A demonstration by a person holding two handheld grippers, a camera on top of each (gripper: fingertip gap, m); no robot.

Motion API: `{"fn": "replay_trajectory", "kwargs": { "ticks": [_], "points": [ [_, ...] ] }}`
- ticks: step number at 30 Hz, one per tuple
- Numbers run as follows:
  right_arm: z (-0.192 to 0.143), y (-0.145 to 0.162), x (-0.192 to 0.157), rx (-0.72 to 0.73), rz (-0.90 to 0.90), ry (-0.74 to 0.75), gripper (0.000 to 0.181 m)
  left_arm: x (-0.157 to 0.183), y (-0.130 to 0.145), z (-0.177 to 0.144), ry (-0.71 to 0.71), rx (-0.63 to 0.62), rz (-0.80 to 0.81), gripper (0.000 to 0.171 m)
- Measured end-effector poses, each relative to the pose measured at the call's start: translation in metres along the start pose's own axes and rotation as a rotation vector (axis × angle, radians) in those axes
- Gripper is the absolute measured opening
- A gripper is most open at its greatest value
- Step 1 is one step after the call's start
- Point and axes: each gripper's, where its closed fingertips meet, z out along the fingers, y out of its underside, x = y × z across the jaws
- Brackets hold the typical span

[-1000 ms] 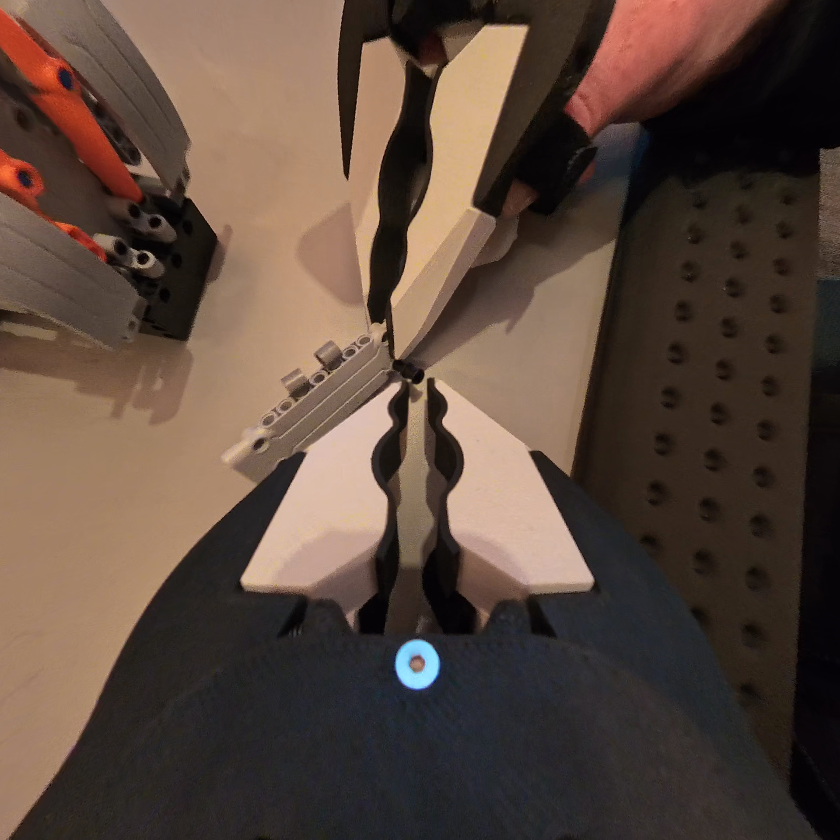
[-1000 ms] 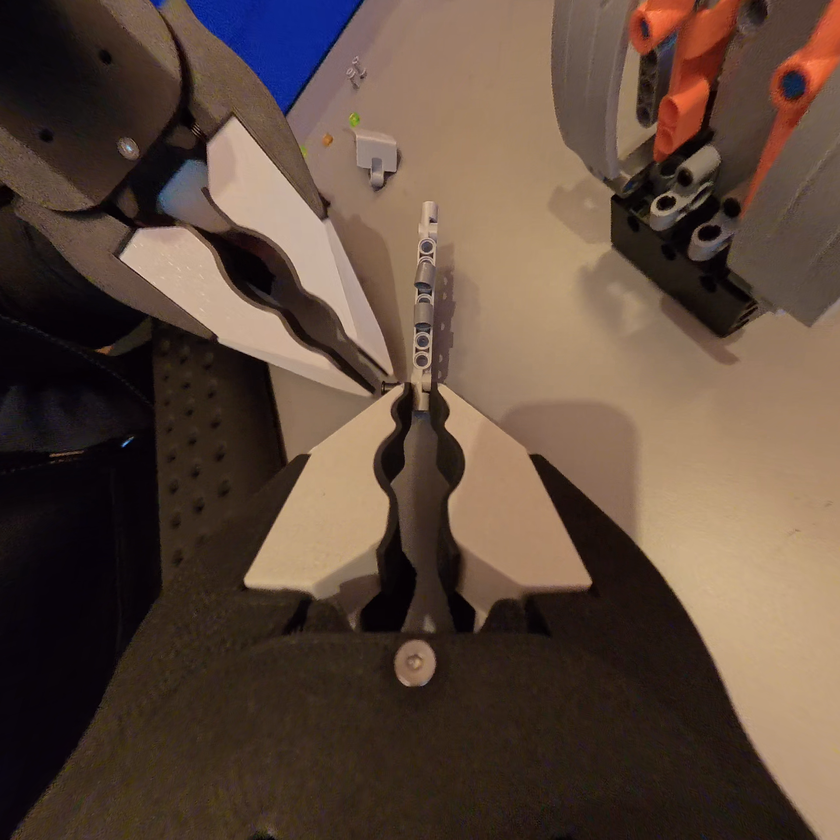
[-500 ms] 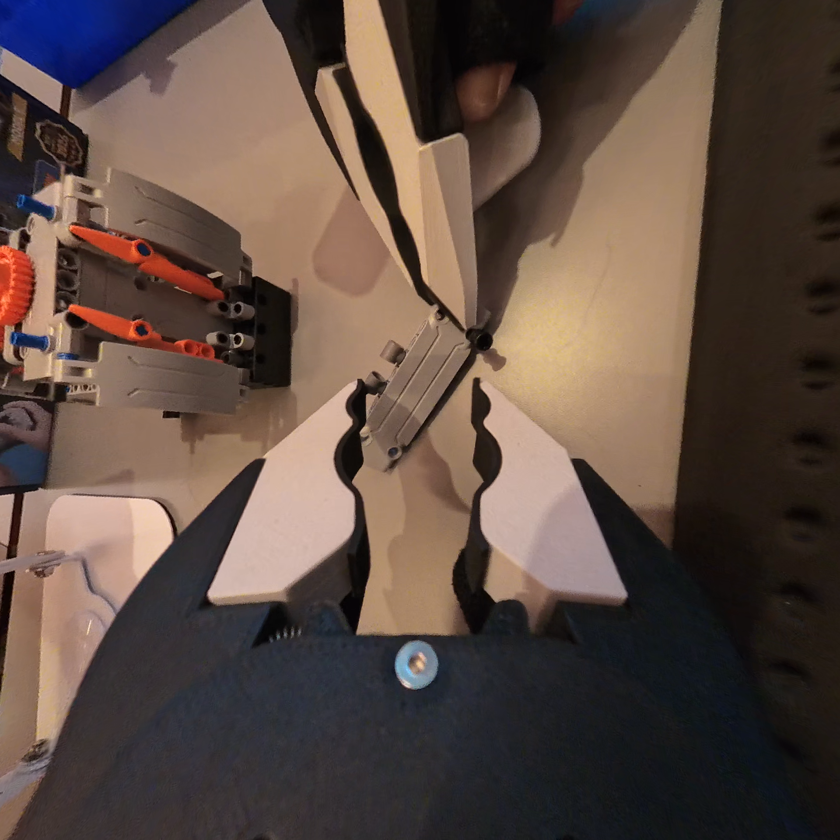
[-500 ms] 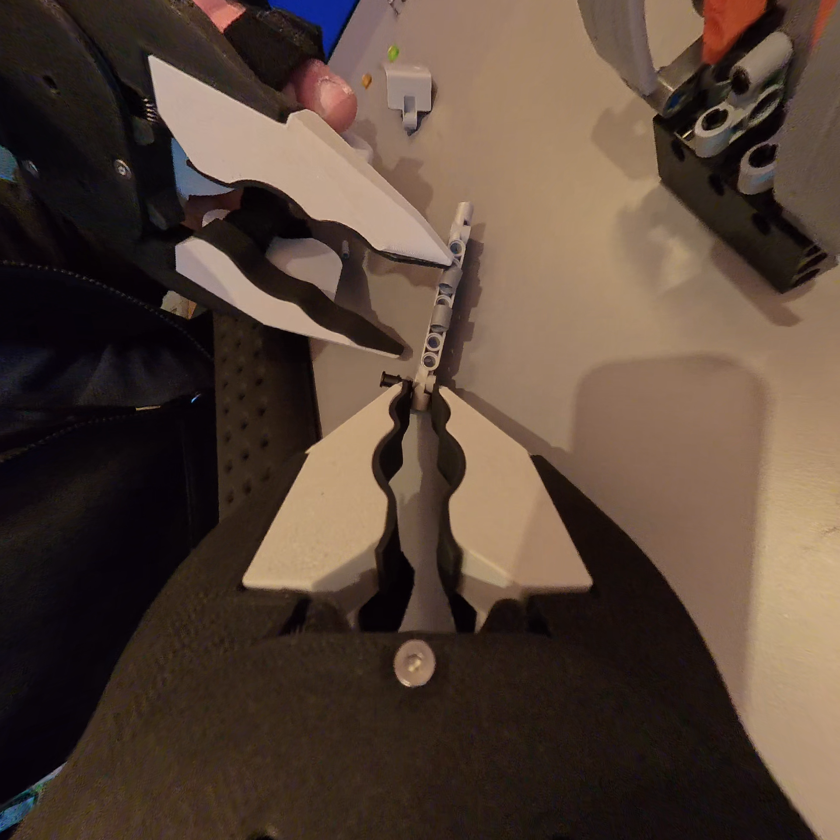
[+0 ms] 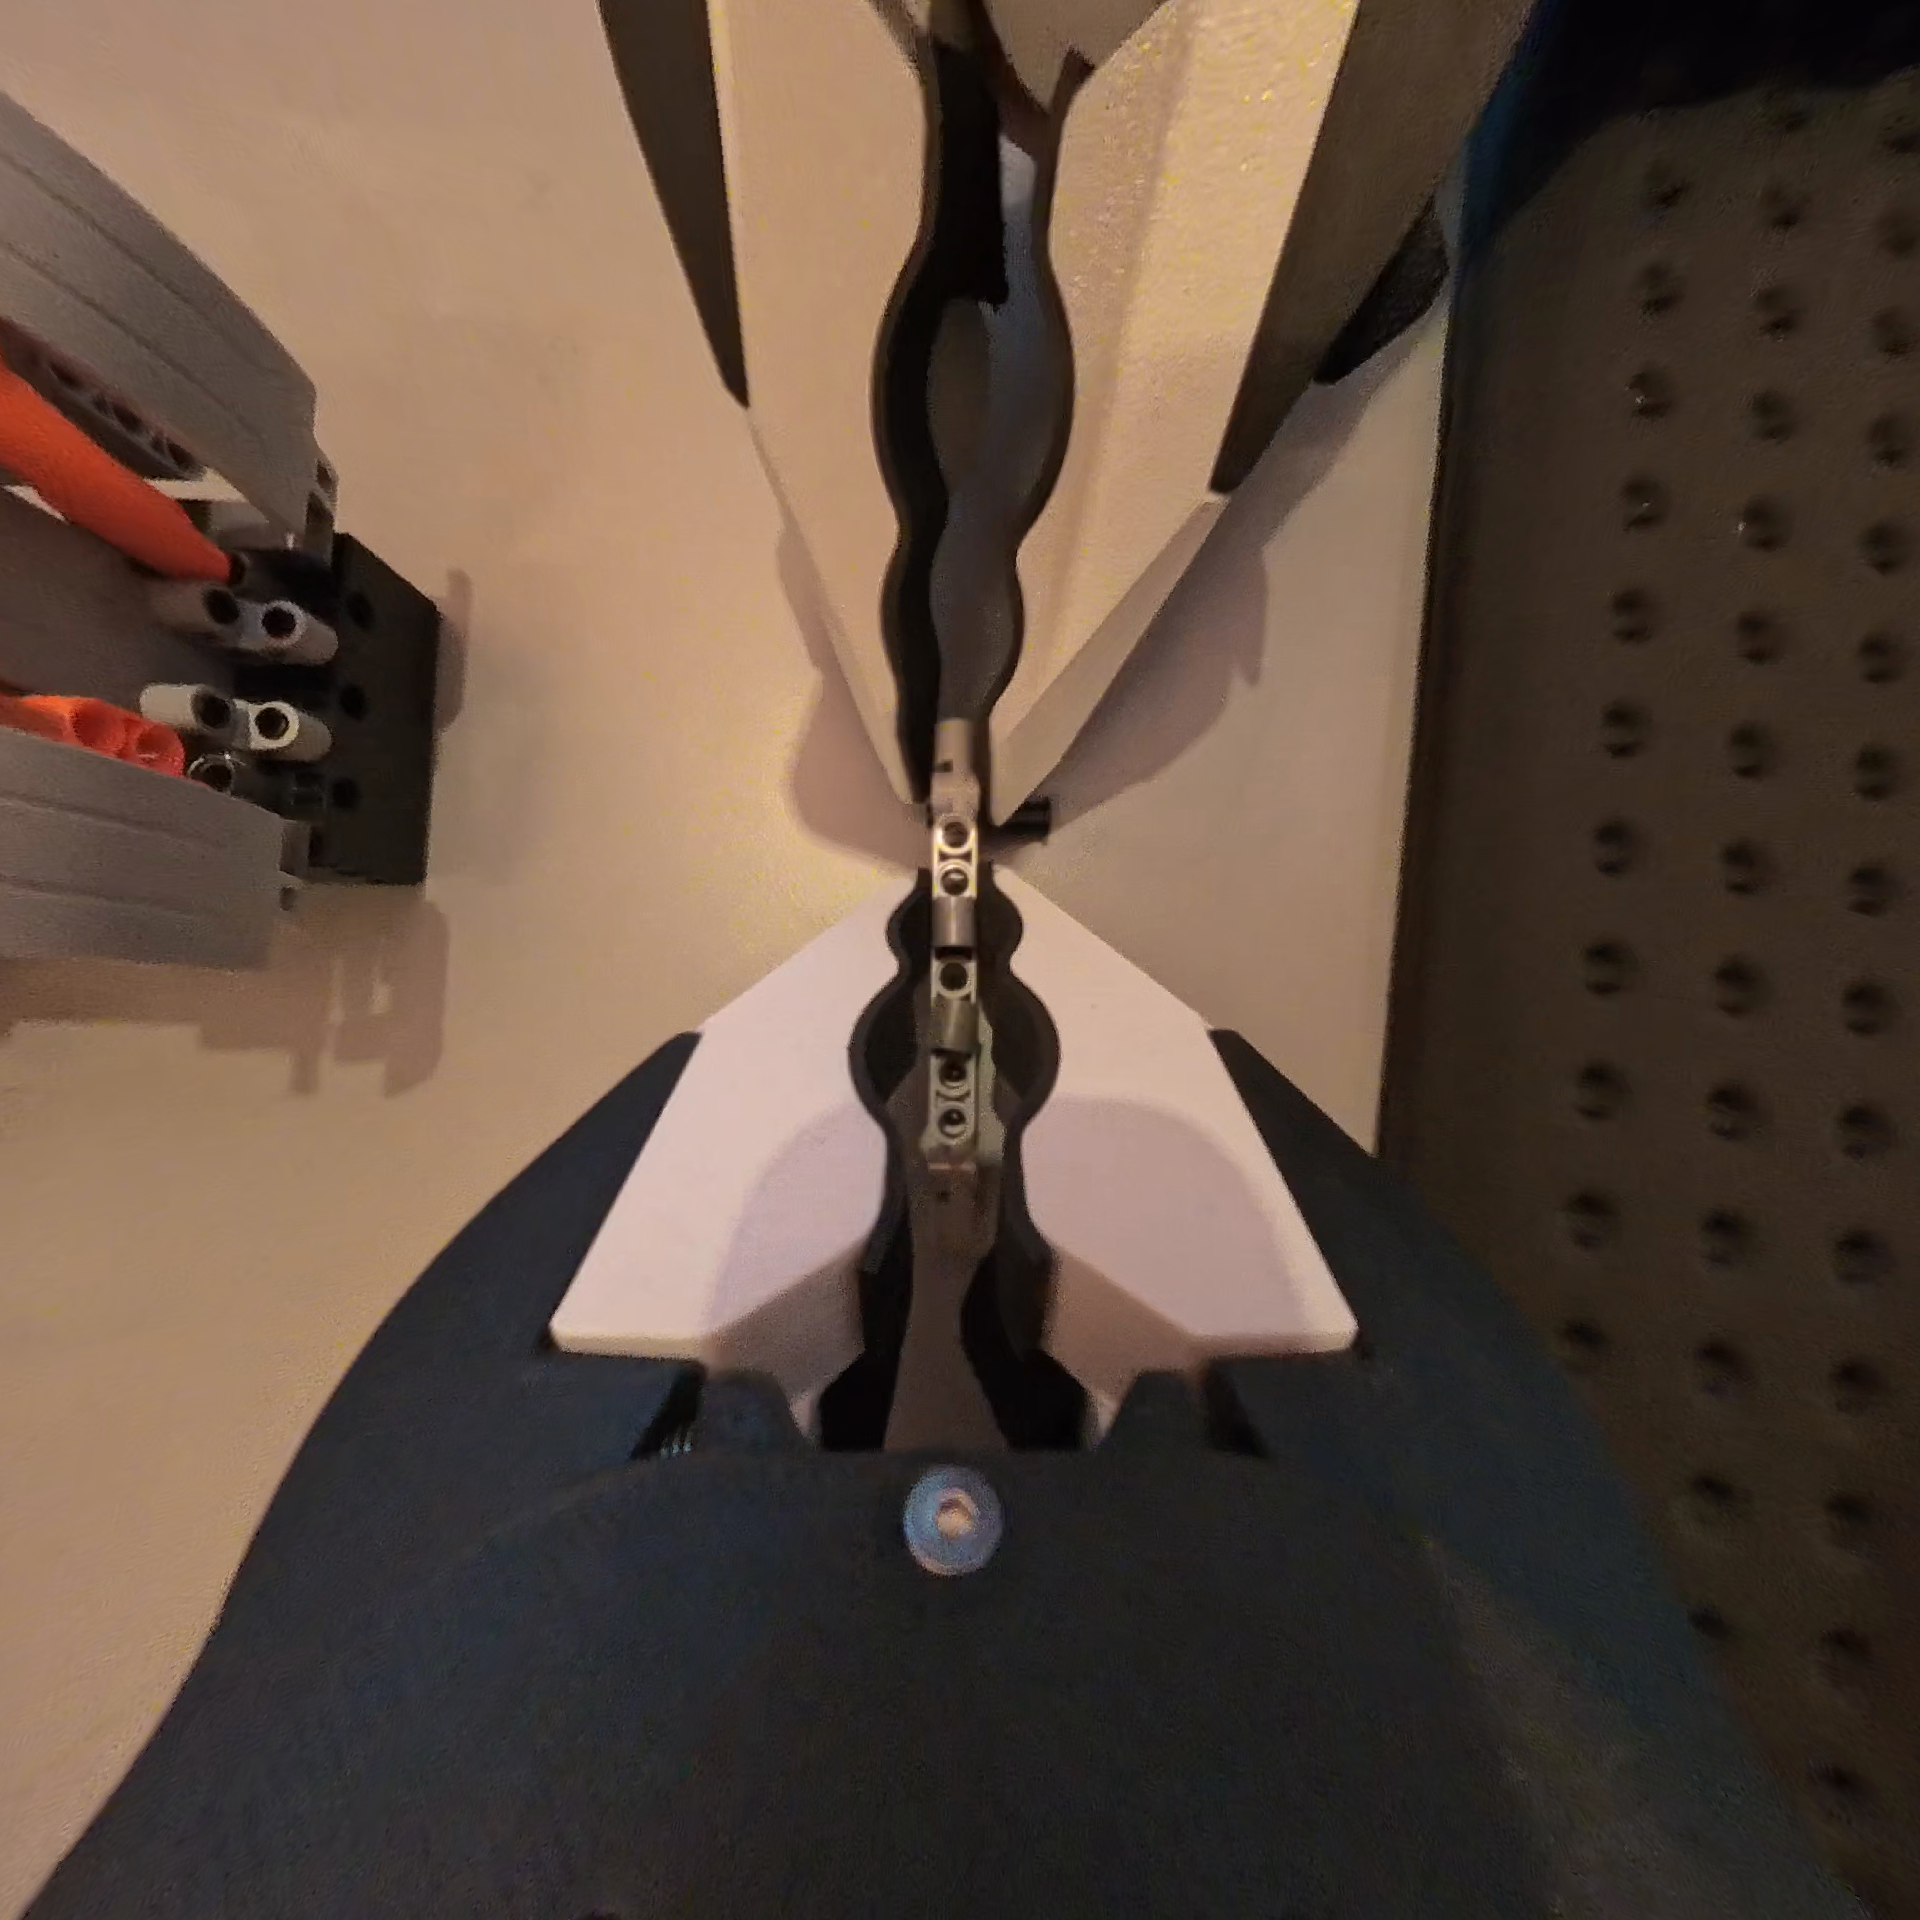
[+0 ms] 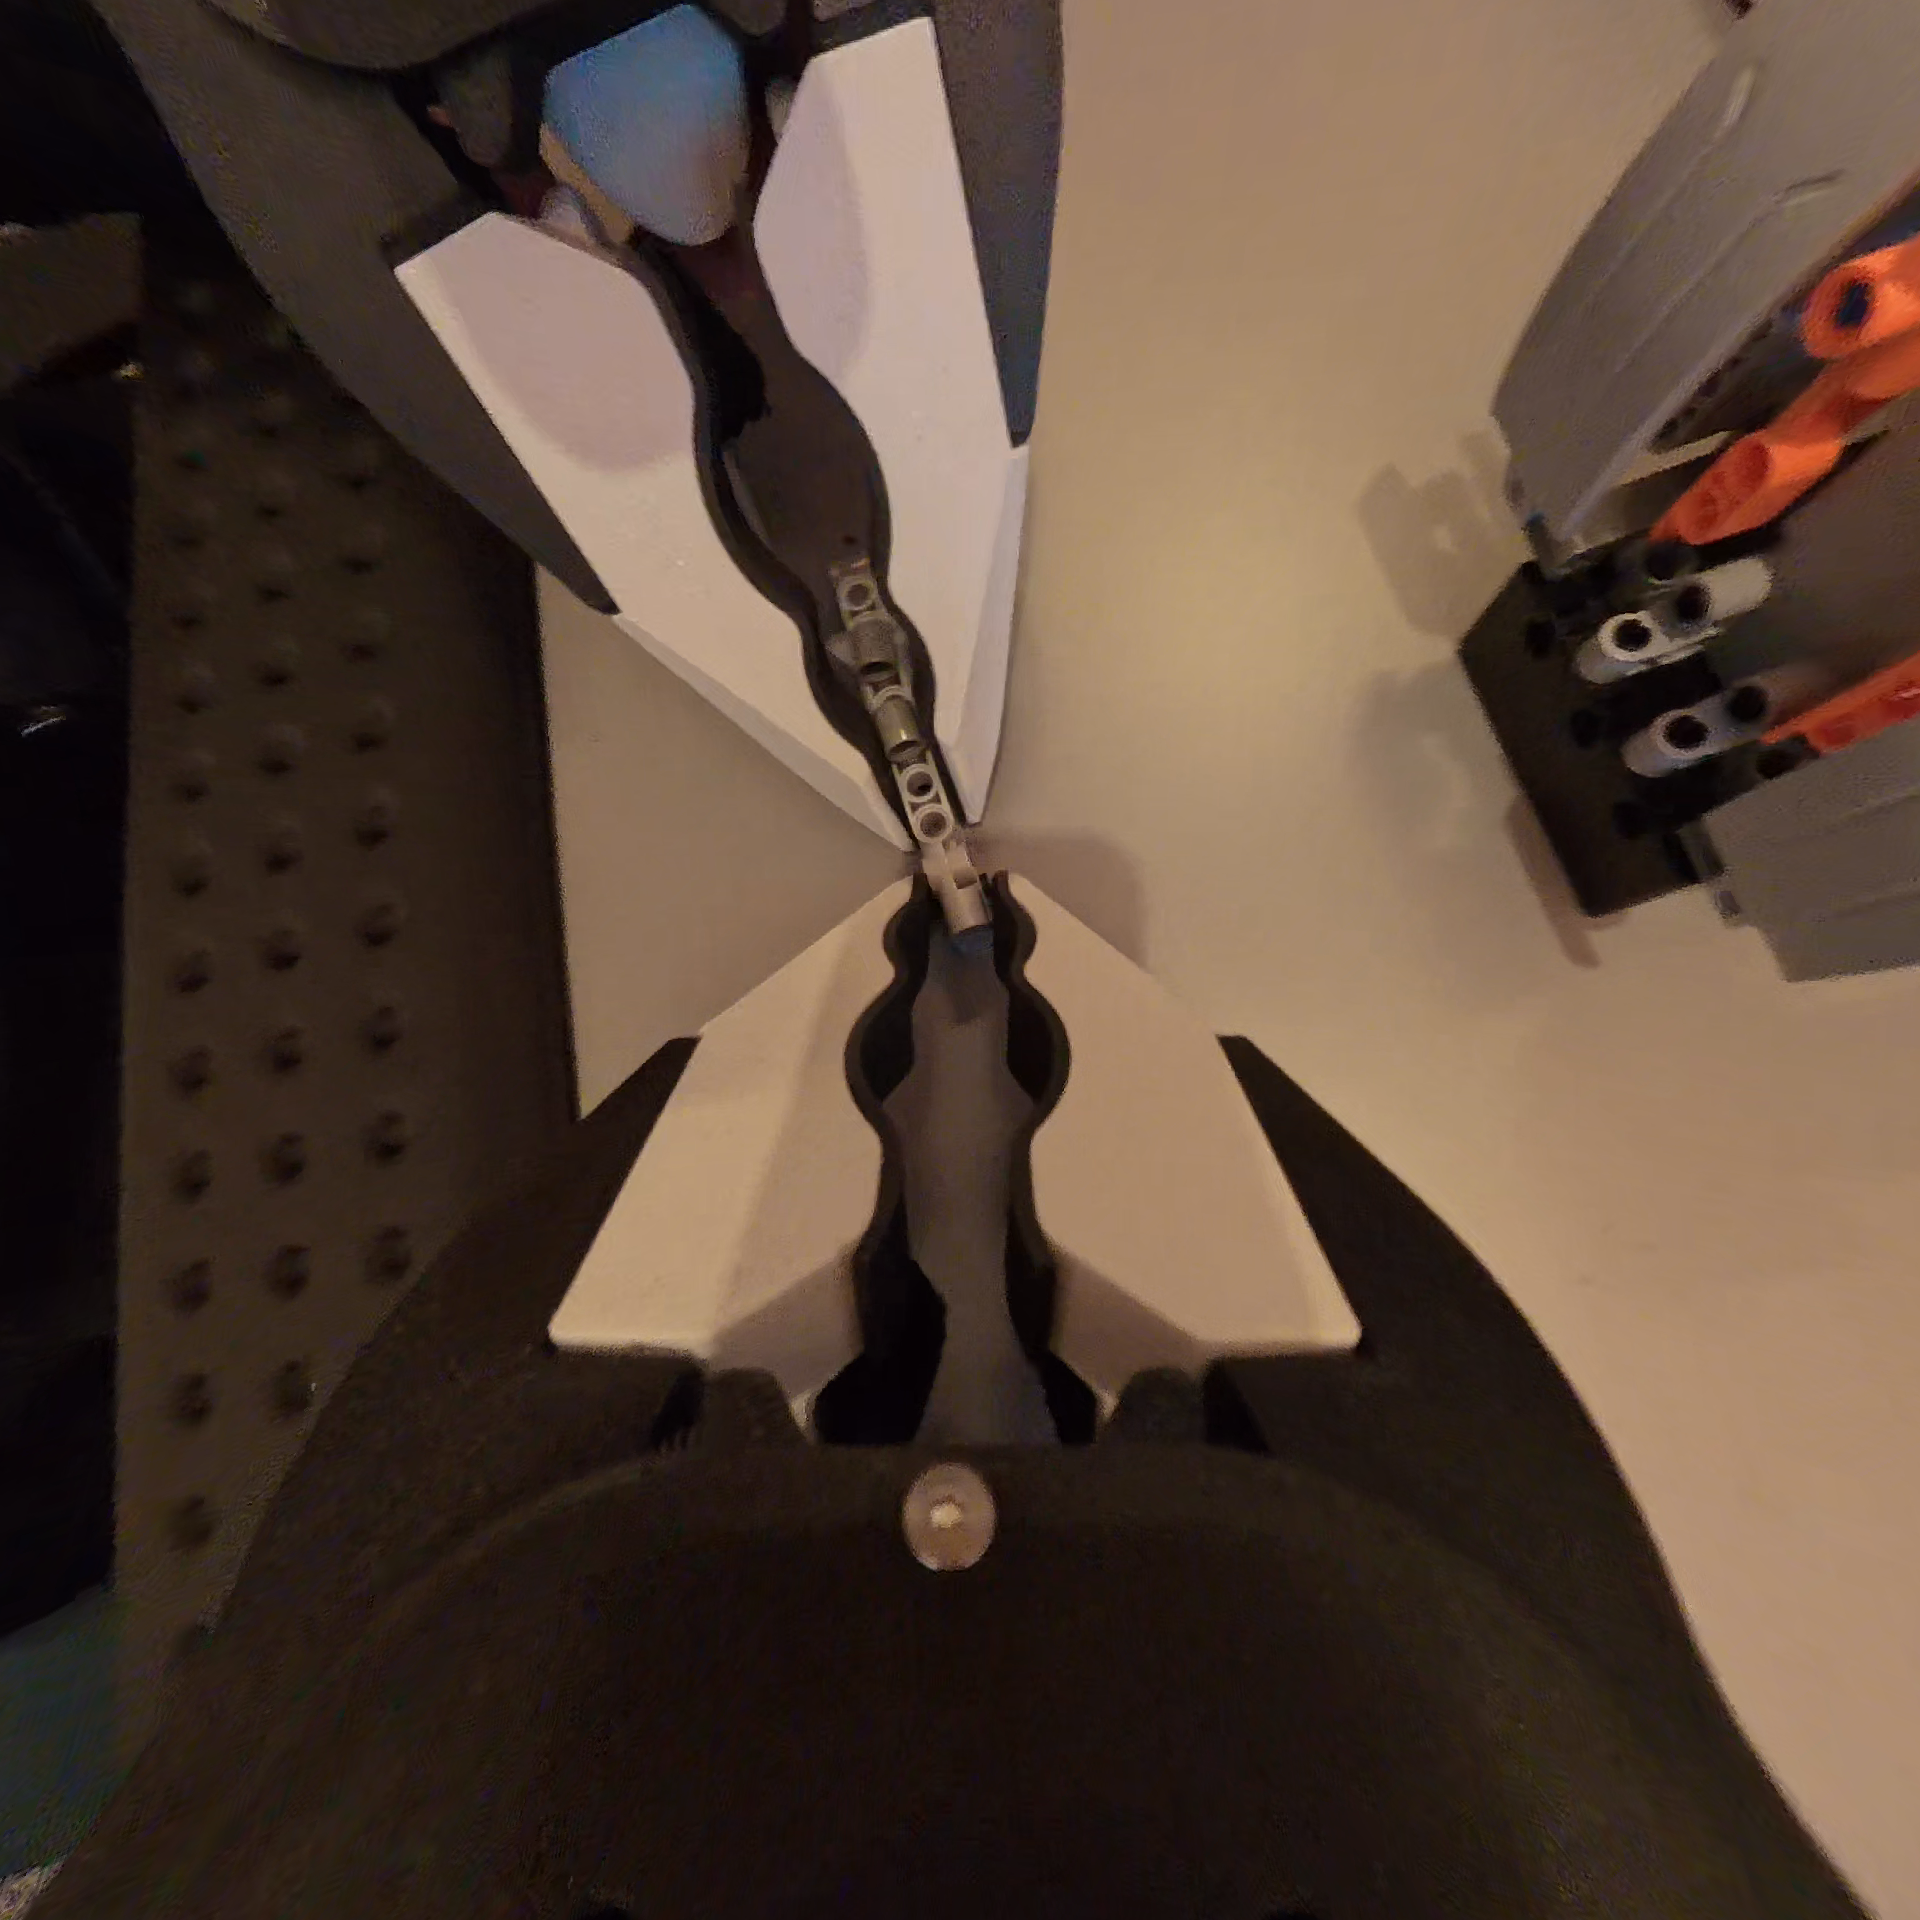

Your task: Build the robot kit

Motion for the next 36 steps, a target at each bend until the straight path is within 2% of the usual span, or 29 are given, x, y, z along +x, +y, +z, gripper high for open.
{"fn": "replay_trajectory", "kwargs": {
  "ticks": [3,5,9,12,14,25,28,36],
  "points": [
    [-0.014,-0.005,0.017,0.032,0.052,0.138,0.024,-0.01,0.0,-0.001,-0.06,0.013,-0.055,0.005],
    [-0.023,-0.005,0.018,0.04,0.074,0.193,0.019,-0.014,0.0,-0.001,-0.083,0.025,-0.095,0.005],
    [-0.009,0.005,0.006,-0.005,0.133,0.178,0.021,-0.025,-0.002,-0.001,-0.124,0.048,-0.192,0.004],
    [-0.002,0.005,0.012,0.014,0.201,0.213,0.018,-0.024,-0.007,0.001,-0.081,0.099,-0.277,0.005],
    [0.0,0.005,0.018,0.017,0.218,0.247,0.006,-0.025,-0.008,0.001,-0.088,0.101,-0.289,0.005],
    [0.001,0.003,0.021,-0.006,0.119,0.334,0.002,-0.028,-0.008,0.002,-0.044,0.138,-0.365,0.004],
    [0.001,0.003,0.022,0.008,0.139,0.317,0.002,-0.029,-0.007,0.001,-0.051,0.144,-0.36,0.004],
    [0.001,0.003,0.023,-0.032,0.004,0.31,0.001,-0.03,-0.008,0.001,-0.041,0.15,-0.345,0.004]
  ]
}}
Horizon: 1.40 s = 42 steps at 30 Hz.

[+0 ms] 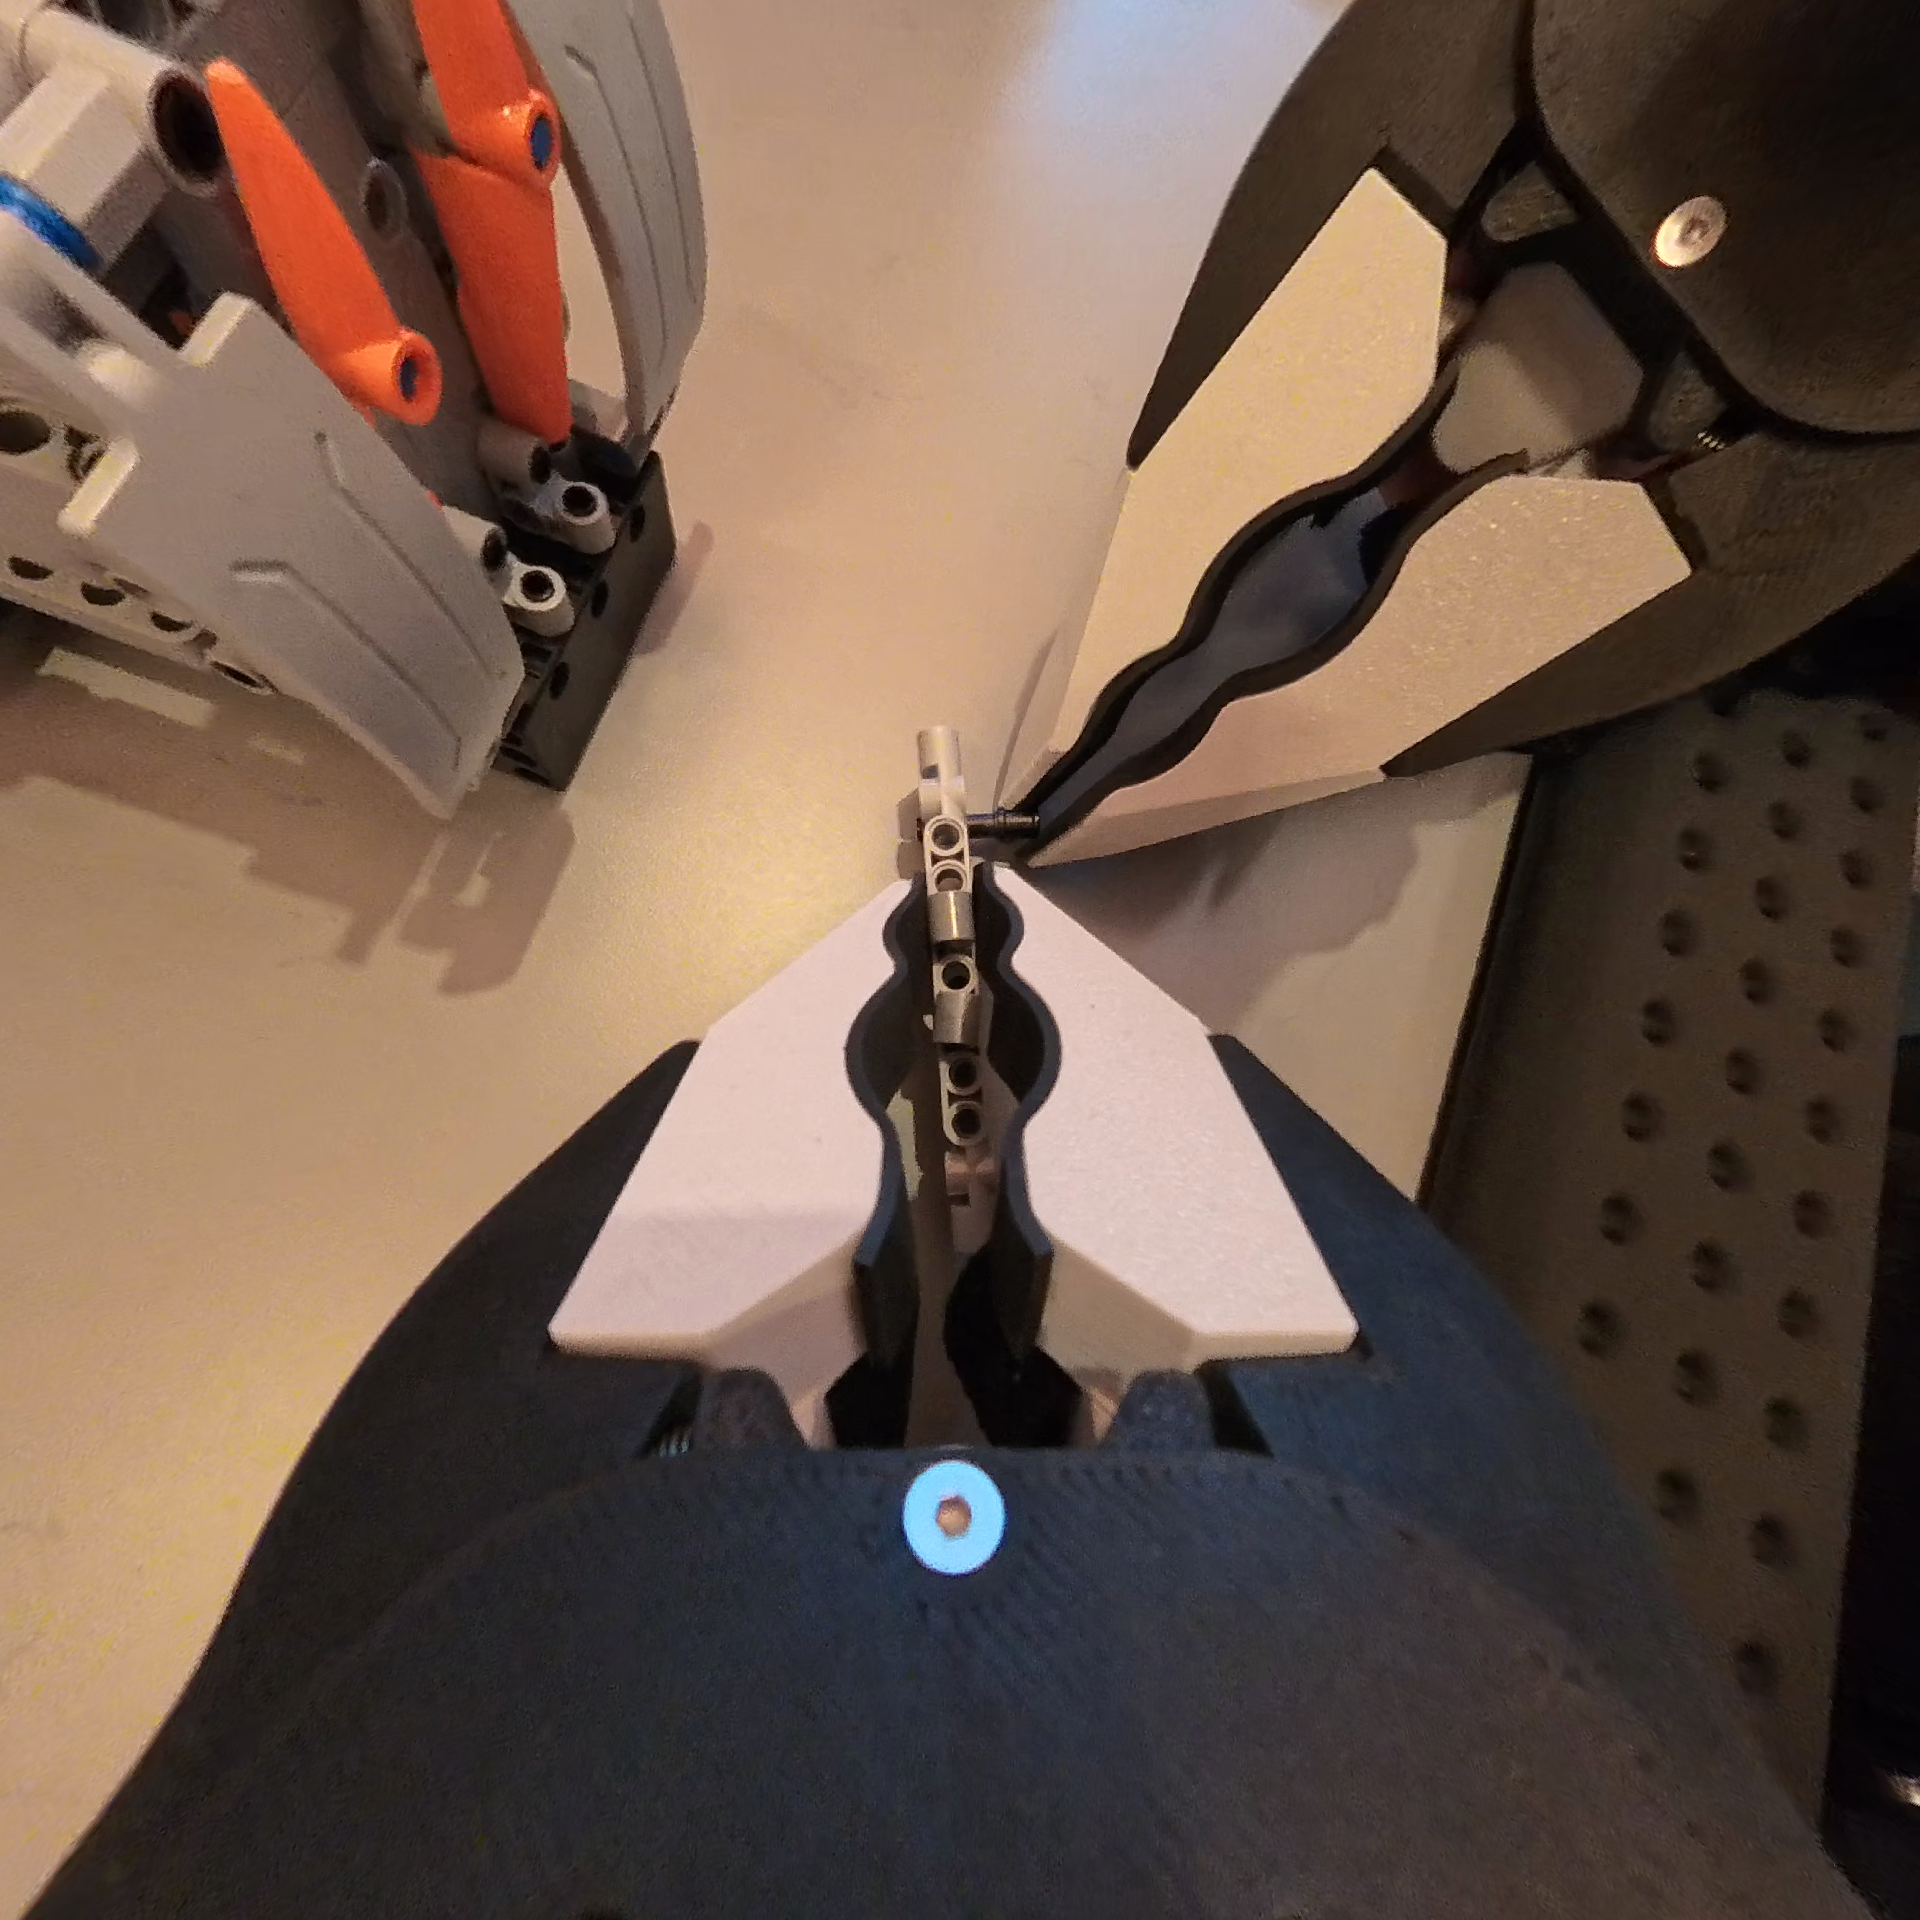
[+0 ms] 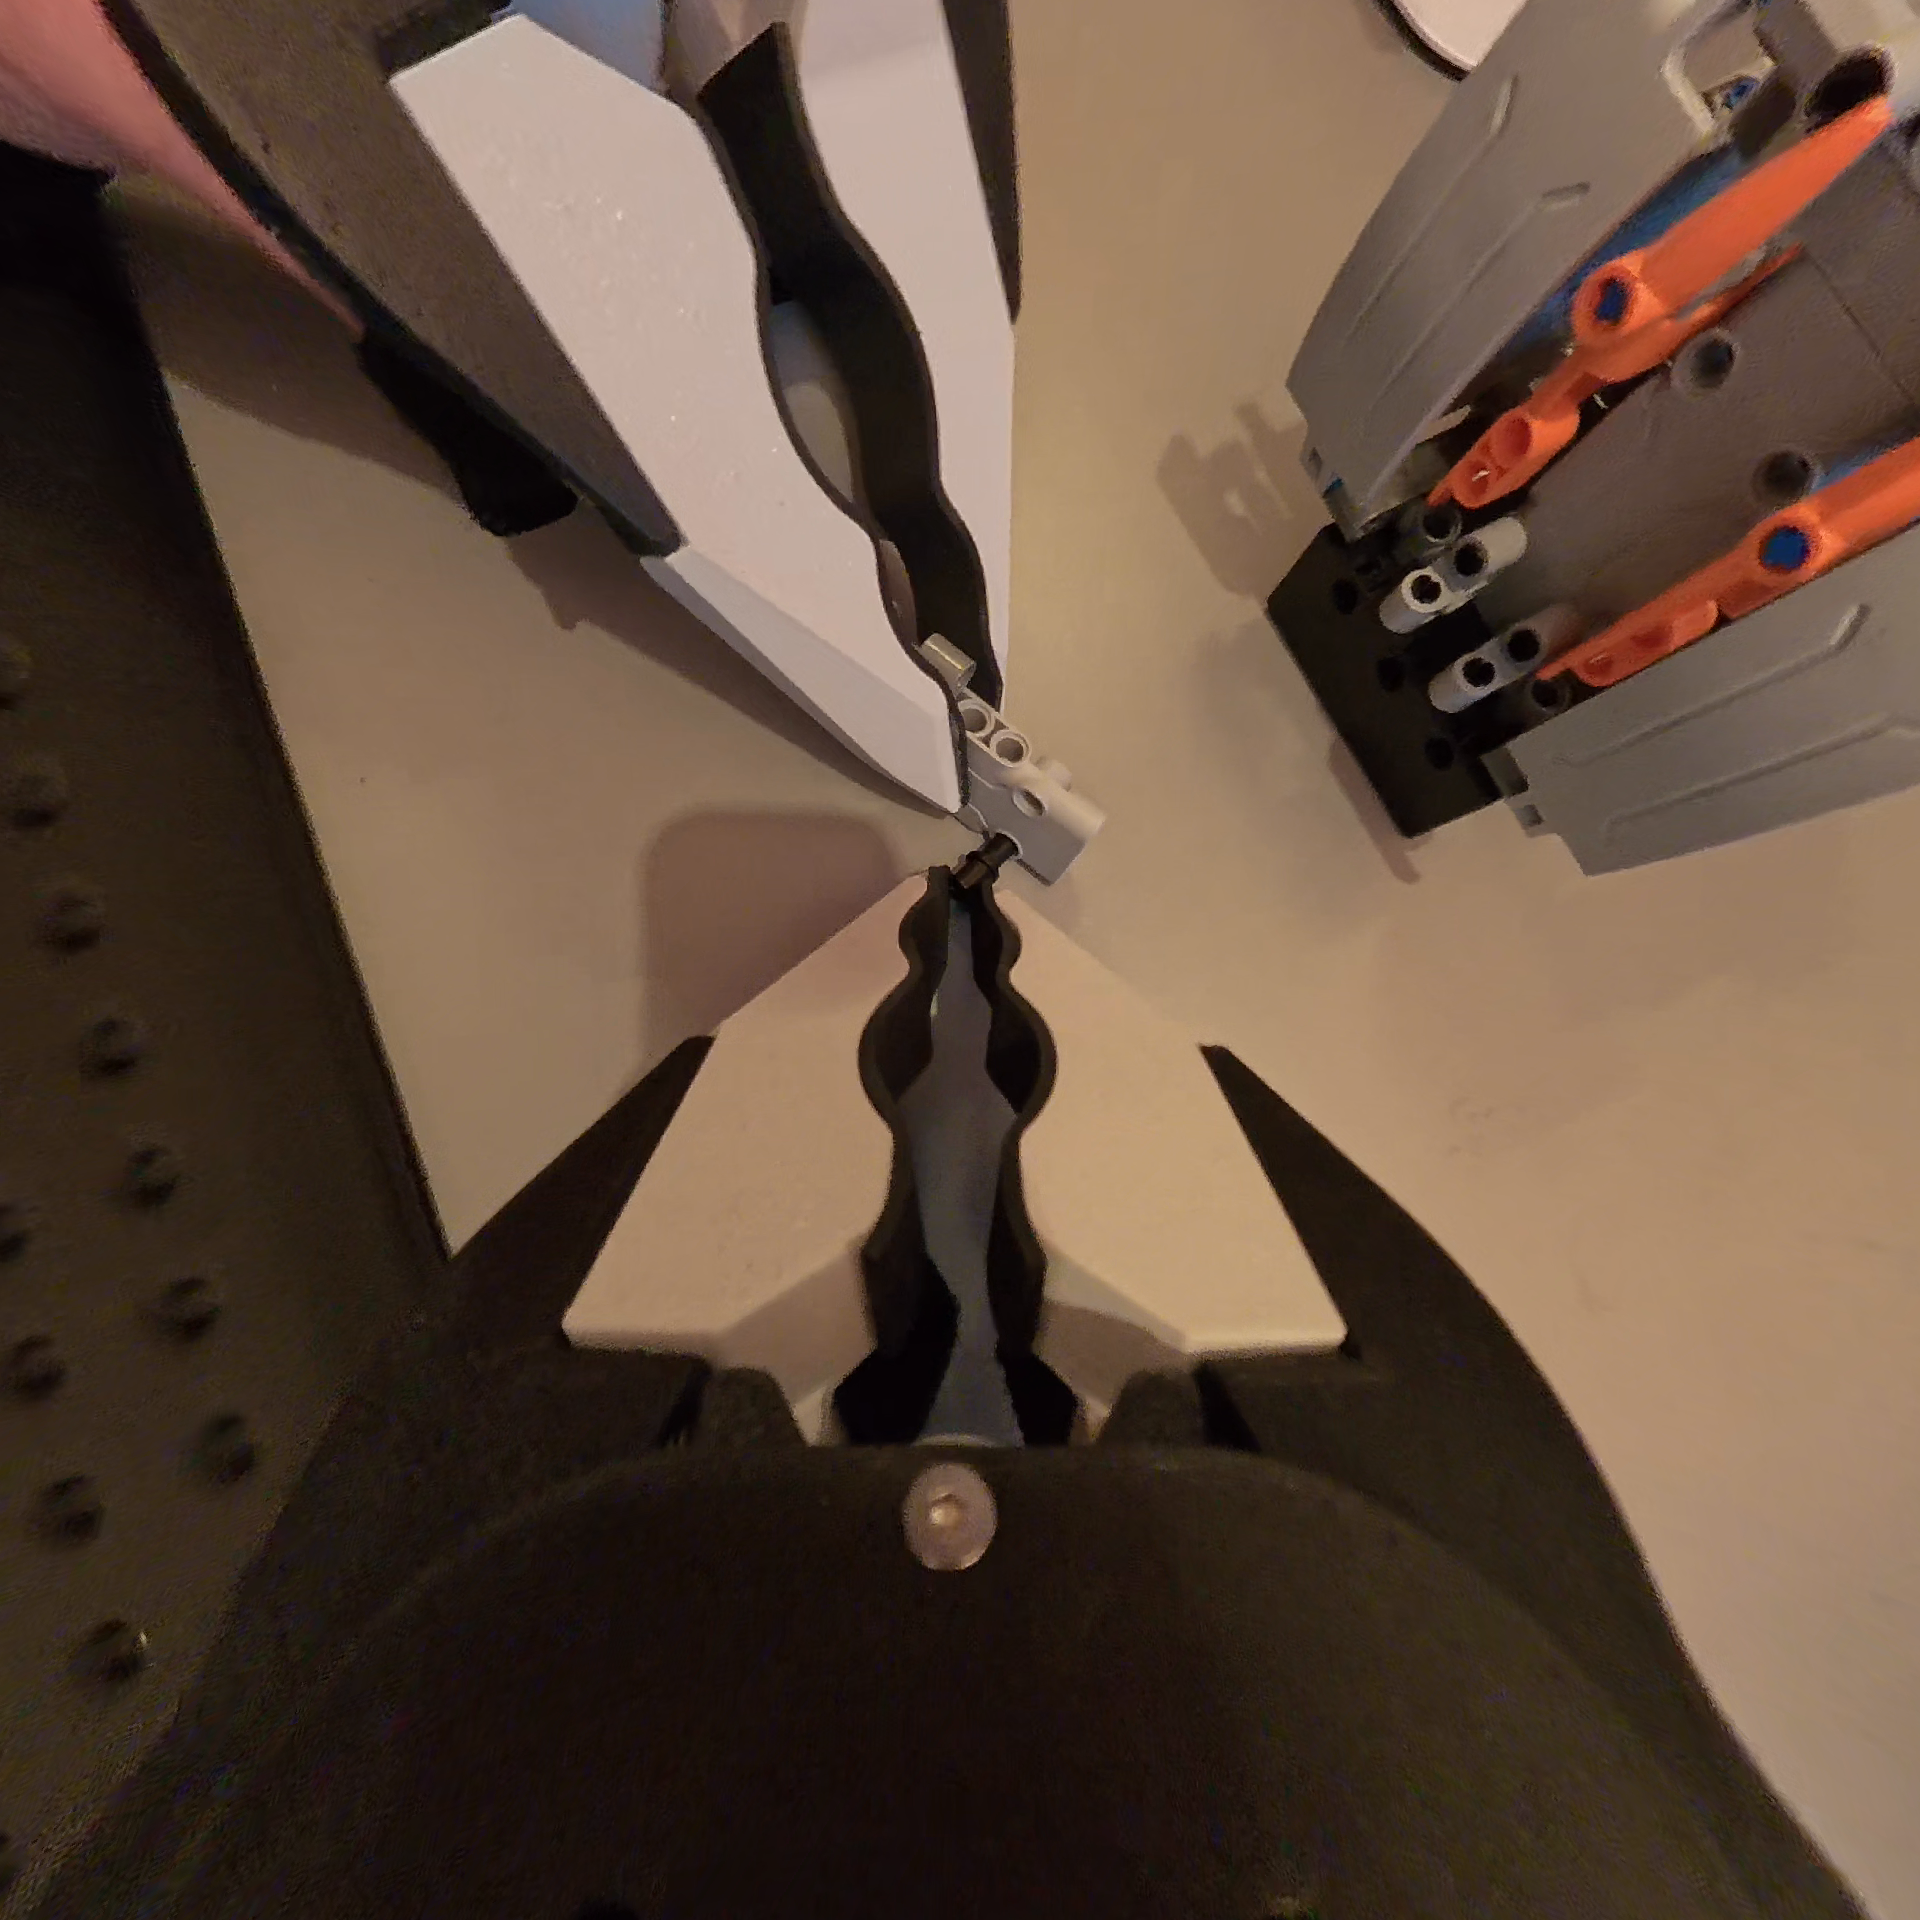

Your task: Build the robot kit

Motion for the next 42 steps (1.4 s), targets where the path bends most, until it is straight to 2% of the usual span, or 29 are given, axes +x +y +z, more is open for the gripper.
{"fn": "replay_trajectory", "kwargs": {
  "ticks": [6,9,13,22,31,37,42],
  "points": [
    [-0.003,0.0,0.002,0.019,0.009,-0.01,0.002,-0.001,-0.003,0.001,0.025,0.011,-0.02,0.004],
    [-0.01,-0.009,0.001,0.06,-0.004,0.005,0.002,0.005,-0.001,0.007,0.112,-0.013,-0.079,0.009],
    [-0.01,-0.008,0.003,0.055,0.003,0.027,0.002,0.0,-0.002,0.008,0.028,-0.028,-0.025,0.005],
    [-0.023,-0.012,0.012,0.116,0.043,0.076,0.002,0.001,-0.019,0.006,0.015,0.037,-0.009,0.005],
    [-0.025,-0.014,0.018,0.135,0.076,0.099,0.002,-0.001,-0.022,0.004,0.021,0.057,-0.027,0.006],
    [-0.031,-0.021,0.025,0.186,0.103,0.167,0.004,-0.005,-0.031,0.001,-0.039,0.096,-0.009,0.005],
    [-0.032,-0.021,0.025,0.185,0.126,0.152,0.003,-0.005,-0.032,0.001,-0.038,0.103,-0.004,0.005]
  ]
}}
